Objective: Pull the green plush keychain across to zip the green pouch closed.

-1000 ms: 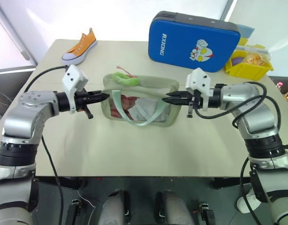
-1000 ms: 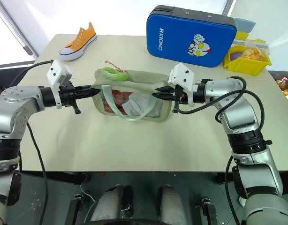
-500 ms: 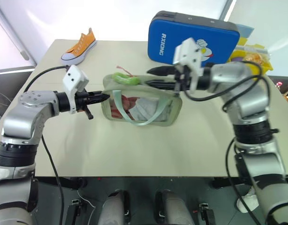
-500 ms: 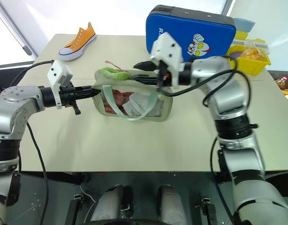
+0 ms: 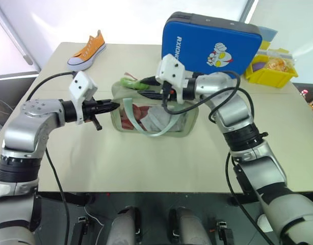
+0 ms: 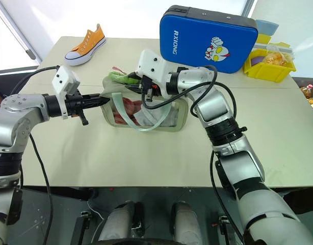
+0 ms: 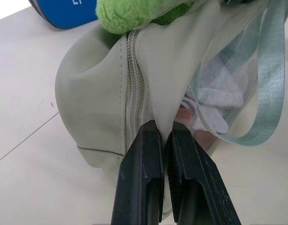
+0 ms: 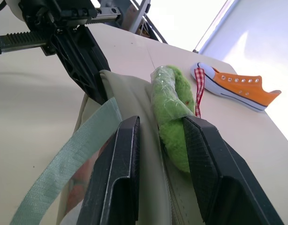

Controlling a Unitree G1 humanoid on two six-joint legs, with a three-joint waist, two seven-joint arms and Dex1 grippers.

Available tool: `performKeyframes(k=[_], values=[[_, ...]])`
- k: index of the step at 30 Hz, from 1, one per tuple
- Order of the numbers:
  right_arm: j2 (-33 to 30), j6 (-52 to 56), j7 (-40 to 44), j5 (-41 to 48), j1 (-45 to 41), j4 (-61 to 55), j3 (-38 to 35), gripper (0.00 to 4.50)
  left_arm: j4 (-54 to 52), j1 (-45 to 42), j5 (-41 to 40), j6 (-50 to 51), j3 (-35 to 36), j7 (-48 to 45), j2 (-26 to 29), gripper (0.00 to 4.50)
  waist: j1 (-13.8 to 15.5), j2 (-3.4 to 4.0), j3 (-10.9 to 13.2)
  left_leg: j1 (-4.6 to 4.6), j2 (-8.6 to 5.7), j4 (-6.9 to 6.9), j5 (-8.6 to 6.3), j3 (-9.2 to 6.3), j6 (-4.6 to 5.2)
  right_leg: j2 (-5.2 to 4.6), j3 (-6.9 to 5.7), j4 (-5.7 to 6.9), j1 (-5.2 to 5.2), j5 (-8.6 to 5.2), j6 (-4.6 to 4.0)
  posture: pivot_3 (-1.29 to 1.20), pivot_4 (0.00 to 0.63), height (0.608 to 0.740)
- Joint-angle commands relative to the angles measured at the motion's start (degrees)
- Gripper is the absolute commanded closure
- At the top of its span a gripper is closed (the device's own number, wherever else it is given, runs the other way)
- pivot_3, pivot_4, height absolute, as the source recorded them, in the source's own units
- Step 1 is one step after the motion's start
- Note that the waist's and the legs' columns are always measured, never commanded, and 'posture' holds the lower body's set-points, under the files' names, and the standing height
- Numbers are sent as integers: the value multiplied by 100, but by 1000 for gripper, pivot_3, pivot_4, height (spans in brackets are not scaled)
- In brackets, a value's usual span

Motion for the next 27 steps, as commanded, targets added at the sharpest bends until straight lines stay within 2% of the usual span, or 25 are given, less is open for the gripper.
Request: performKeyframes(k=[1, 3, 5, 6, 9, 18, 21, 26, 27], values=[[-63, -20, 196, 223, -284, -338, -256, 3053, -168, -1, -40, -43, 145, -9, 87, 4500, 0, 0, 0, 0, 0, 0, 0, 0, 0, 0, 0, 0, 0, 0, 0, 0, 150, 740], [-112, 41, 291, 322, -319, -467, -323, 3053, -141, -10, -24, -68, 149, -6, 86, 4500, -1, 0, 0, 0, 0, 0, 0, 0, 0, 0, 0, 0, 0, 0, 0, 0, 150, 740], [-157, 115, 378, 391, -334, -573, -349, 2510, -130, -17, -20, -79, 153, -5, 85, 4500, 0, 0, 0, 0, 0, 0, 0, 0, 0, 0, 0, 0, 0, 0, 0, 0, 150, 740], [-155, 109, 346, 368, -346, -575, -349, 2153, -127, -22, -18, -86, 150, -5, 80, 4500, -1, 0, 0, 0, 0, 0, 0, -1, 0, 0, 0, 0, 0, 0, 0, 0, 150, 740], [-84, -19, 200, 173, -367, -419, -250, 722, -95, -42, 1, -124, 126, -11, 62, 4500, -3, 0, 0, 1, 0, 0, 0, 0, 0, 0, 0, 0, 0, 0, 0, 0, 150, 740], [346, -214, -79, -147, -435, 427, -113, 722, 11, -116, 78, -237, 42, -33, 32, 4500, -5, 0, 0, 0, 0, 0, 0, 1, 0, 0, 0, 1, 0, 0, 0, 0, 150, 740], [455, 101, 4, 107, -440, 402, -252, 1528, -17, -84, 90, -249, 32, -24, 38, 4500, -12, 0, 0, 0, 0, 0, 0, 1, 0, 0, 0, 1, -1, 0, 0, 0, 150, 740], [535, 808, 73, 566, -454, 223, -507, 4160, -13, -79, 103, -256, 34, -19, 31, 4500, -7, 0, 0, 0, 1, 0, 0, 0, 0, 0, 0, 2, 0, 0, 0, 0, 150, 740], [538, 949, 80, 645, -457, 182, -545, 4423, 3, -91, 108, -261, 32, -16, 27, 4500, -8, 0, 0, 0, 1, 0, 0, 0, 0, 0, 0, 2, 0, 0, 0, 0, 150, 740]])
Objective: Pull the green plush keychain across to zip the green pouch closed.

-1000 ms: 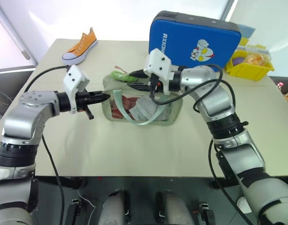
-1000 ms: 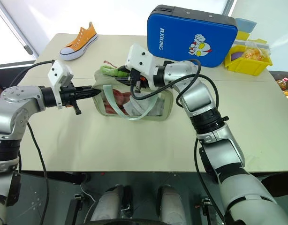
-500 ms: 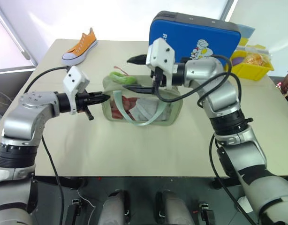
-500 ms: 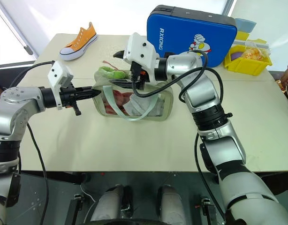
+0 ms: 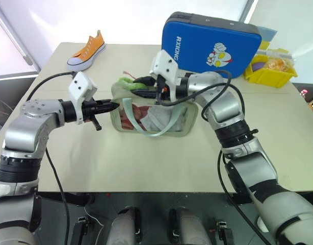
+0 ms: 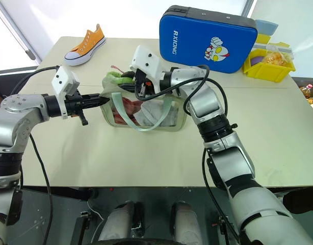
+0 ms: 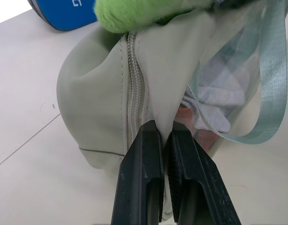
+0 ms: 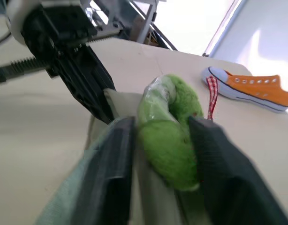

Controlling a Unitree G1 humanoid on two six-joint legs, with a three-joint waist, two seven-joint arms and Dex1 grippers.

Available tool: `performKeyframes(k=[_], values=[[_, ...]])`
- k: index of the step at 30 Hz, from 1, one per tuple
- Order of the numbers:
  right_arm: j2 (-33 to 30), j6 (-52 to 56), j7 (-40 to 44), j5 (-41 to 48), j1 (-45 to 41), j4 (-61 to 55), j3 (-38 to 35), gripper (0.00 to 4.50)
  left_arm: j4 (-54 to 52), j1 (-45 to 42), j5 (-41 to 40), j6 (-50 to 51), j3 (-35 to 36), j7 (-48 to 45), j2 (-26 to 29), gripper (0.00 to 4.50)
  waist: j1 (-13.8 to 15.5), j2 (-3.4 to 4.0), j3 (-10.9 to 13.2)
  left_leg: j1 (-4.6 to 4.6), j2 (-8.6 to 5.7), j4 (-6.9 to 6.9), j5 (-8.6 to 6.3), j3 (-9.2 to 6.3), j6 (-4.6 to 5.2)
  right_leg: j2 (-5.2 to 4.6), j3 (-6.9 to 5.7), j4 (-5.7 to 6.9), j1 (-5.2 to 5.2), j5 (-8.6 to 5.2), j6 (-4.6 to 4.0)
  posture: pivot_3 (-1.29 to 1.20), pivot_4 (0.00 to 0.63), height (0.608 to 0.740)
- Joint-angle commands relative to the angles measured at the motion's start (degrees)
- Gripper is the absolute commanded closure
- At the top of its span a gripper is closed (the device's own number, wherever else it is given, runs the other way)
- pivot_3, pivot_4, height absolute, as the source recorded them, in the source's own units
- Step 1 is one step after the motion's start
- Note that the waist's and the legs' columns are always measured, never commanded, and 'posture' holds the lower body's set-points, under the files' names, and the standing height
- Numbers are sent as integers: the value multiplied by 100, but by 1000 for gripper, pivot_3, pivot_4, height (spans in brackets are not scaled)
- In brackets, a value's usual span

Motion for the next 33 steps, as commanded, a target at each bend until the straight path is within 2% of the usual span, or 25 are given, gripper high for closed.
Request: performKeyframes(k=[1, 9, 13, 18, 24, 27, 33], values=[[42, 462, 27, 387, -236, -341, -301, 4423, -73, -95, 41, -102, 40, -1, 30, 4500, -2, 0, 0, 0, 0, 0, 0, 0, 0, 0, 0, 0, 0, 0, 0, 0, 150, 740], [-129, 944, -346, 521, -425, -295, -662, 4423, -25, -166, 81, -137, 8, 9, -21, 4500, 6, 0, 0, 0, 0, 0, 0, 0, 0, 0, 0, 0, 0, 0, 0, 0, 150, 740], [-922, 1012, -570, 261, -349, -548, -895, 4423, -72, -112, 72, -99, 67, 23, 18, 4500, 35, 0, 0, -2, -3, 0, -1, -1, 1, -4, 0, -2, 0, 0, 0, 0, 150, 740], [-2108, 1177, -767, -148, 229, -1225, -996, 4423, -82, -3, 53, -56, 140, 47, 67, 4500, 12, 0, 0, -6, -5, -2, -5, -1, 8, -8, 0, -9, -1, 0, 0, 0, 150, 740], [-2906, 1703, -1403, -666, 953, -1900, -1169, 4423, -66, 2, 40, -21, 151, 194, -32, 4500, -5, 2, 0, 0, -2, -3, -4, 3, 6, -7, 1, -4, -3, 0, 0, 0, 150, 740], [-3037, 1978, -1738, -802, 1450, -2089, -1310, 4423, -57, -5, 51, -30, 107, 222, -83, 4500, 12, 1, 0, 0, -2, -3, -3, 3, 6, -6, 1, -4, -2, 0, 0, 0, 150, 740], [-2649, 1912, -2299, -802, 2401, -1826, -1362, 4423, -57, -32, 84, -51, 26, 207, -157, 4500, 23, -3, -4, 0, -4, 0, -3, 3, 6, -7, 1, -7, 2, 0, 0, 0, 150, 740]])
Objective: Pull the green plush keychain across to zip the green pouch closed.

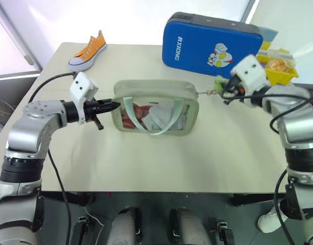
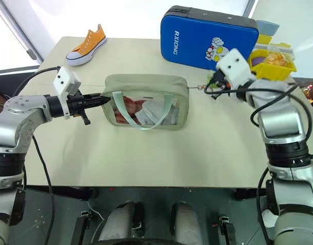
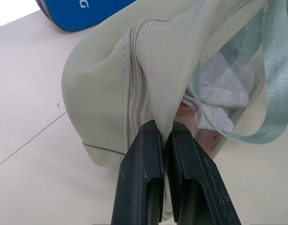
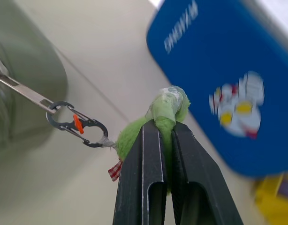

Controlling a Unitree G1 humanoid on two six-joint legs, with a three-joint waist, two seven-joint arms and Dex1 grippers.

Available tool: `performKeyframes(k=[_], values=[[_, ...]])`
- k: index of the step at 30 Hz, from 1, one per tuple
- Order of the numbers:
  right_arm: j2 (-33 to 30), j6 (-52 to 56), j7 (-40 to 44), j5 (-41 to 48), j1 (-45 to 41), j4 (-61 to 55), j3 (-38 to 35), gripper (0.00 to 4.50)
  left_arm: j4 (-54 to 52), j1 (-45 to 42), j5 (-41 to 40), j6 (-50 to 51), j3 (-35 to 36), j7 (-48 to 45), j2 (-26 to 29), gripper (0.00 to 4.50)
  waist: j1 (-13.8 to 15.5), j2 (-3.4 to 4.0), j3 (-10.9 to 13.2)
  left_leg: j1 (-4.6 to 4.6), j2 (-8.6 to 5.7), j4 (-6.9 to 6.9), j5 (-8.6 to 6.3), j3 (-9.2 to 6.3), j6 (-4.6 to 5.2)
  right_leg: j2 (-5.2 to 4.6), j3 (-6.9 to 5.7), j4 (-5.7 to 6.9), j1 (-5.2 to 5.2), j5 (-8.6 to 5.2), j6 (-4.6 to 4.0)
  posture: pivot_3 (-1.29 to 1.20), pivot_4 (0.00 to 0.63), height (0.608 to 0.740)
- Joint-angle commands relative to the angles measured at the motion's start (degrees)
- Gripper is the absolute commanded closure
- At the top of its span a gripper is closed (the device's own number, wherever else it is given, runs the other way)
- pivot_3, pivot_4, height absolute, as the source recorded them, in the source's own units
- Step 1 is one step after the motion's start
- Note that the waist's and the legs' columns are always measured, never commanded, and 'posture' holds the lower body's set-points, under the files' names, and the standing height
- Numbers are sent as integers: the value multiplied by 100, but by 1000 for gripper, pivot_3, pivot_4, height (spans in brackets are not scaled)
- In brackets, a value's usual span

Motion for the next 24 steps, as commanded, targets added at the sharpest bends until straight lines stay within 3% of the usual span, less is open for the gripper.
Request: performKeyframes(k=[1, 8, 13, 15, 16, 18, 23, 24], values=[[252, -122, -393, -70, 428, 101, -197, 4423, -93, -36, 31, -33, 8, 44, -5, 4500, 0, -2, -2, 1, 1, -1, 0, -1, 0, 2, 0, 0, 0, 0, 0, 0, 150, 740], [1381, 63, -552, 274, 952, -181, 107, 4423, -289, 109, -12, 40, 57, 79, 16, 4500, -8, 1, -3, 3, 2, 0, 1, -2, -1, 5, 0, 1, 4, 0, 0, 0, 150, 740], [1263, -101, -358, 286, 745, -30, 108, 4423, -369, 175, -5, 73, 95, 127, 59, 4500, 0, 1, -3, 3, 0, 0, 1, -4, -1, 4, 1, 0, 6, 0, 0, 0, 150, 740], [1035, -194, -124, 385, 550, 85, -43, 3781, -334, 173, 12, 29, 122, 135, 79, 4500, -5, 1, -3, 4, 0, 0, 1, -5, -1, 5, 0, 0, 6, 0, 0, 0, 150, 740], [880, -194, 82, 499, 442, 126, -138, 3511, -290, 151, 13, 15, 142, 133, 90, 4138, -5, 1, -3, 4, 0, -1, 1, -5, -1, 5, 0, 0, 5, 0, 0, 0, 150, 740], [564, -189, 491, 714, 248, 175, -260, 2559, -210, 97, -30, 26, 202, 72, 143, 3403, -4, 3, -2, 4, 1, -1, 0, -5, 0, 6, 0, -1, 5, 0, 0, 0, 150, 740], [-489, -137, 1946, 1380, -295, 218, -450, 10, 291, -314, -304, 250, 552, -223, 533, 899, -7, 5, 2, 2, 2, -4, 0, -5, 1, 9, 0, -6, 2, 0, 0, 0, 150, 740], [-592, -167, 2108, 1472, -397, 211, -470, 0, 400, -384, -273, 274, 563, -255, 633, 319, -13, 5, 2, 1, 2, -4, -1, -4, 1, 9, -1, -8, 1, 0, 0, 0, 150, 740]])
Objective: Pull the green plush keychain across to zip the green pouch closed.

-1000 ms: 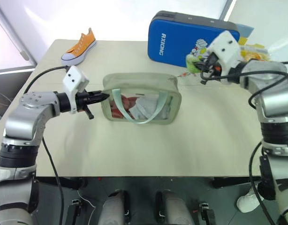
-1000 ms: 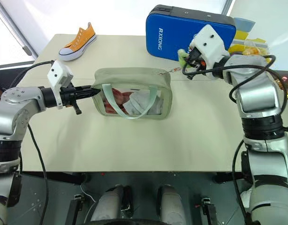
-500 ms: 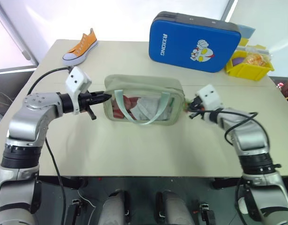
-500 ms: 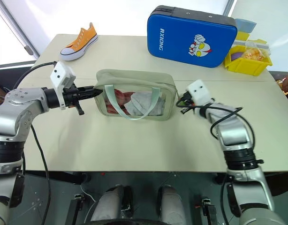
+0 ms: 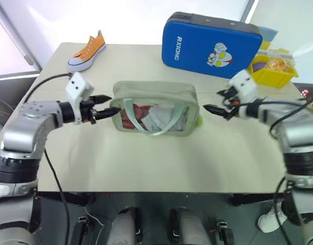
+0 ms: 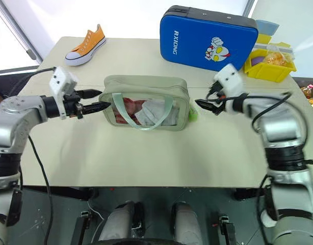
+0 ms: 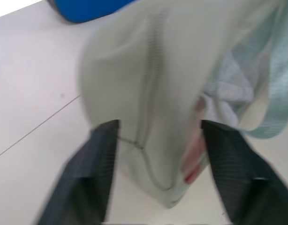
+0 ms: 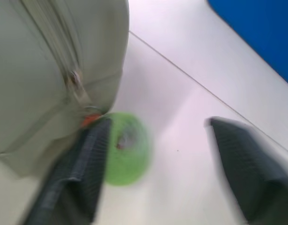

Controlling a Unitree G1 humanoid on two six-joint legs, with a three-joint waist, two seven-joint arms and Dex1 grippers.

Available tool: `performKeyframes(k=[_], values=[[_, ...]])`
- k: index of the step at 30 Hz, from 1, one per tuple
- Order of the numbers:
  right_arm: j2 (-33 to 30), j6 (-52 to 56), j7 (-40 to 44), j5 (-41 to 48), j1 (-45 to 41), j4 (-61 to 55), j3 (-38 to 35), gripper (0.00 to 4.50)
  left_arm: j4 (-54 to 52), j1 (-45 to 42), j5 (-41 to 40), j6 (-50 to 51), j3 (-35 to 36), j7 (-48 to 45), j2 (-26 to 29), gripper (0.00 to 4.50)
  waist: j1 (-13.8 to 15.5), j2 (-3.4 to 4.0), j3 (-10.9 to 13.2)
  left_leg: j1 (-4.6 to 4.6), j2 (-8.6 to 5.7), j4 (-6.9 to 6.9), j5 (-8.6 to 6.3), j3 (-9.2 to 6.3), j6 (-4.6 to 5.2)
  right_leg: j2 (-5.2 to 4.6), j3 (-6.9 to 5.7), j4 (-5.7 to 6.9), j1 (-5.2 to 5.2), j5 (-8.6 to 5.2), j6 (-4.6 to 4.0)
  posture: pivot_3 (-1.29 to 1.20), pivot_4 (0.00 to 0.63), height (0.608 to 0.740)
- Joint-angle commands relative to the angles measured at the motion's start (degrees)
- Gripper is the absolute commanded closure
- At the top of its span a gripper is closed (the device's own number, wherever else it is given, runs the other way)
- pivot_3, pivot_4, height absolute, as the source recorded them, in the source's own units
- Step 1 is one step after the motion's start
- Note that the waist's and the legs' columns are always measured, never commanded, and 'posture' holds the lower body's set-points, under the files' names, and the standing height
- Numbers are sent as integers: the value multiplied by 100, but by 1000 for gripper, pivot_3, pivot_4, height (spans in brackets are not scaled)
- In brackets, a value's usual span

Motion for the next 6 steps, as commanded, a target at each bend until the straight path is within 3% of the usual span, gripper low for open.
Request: performKeyframes(k=[1, 6], values=[[-350, -15, 769, 513, -404, -177, -252, 0, 240, -347, -50, 31, 301, -200, 421, 49, -17, 0, 0, 0, 0, 0, 0, 0, 0, 1, 0, -1, 0, 0, 0, 0, 150, 740], [-479, 232, 1144, 966, -586, -458, -281, 0, 538, -567, -111, 18, 349, -399, 666, 49, -21, 0, 0, 3, 2, -1, 0, 3, 0, 1, 0, -2, 0, 0, 0, 0, 150, 740]])
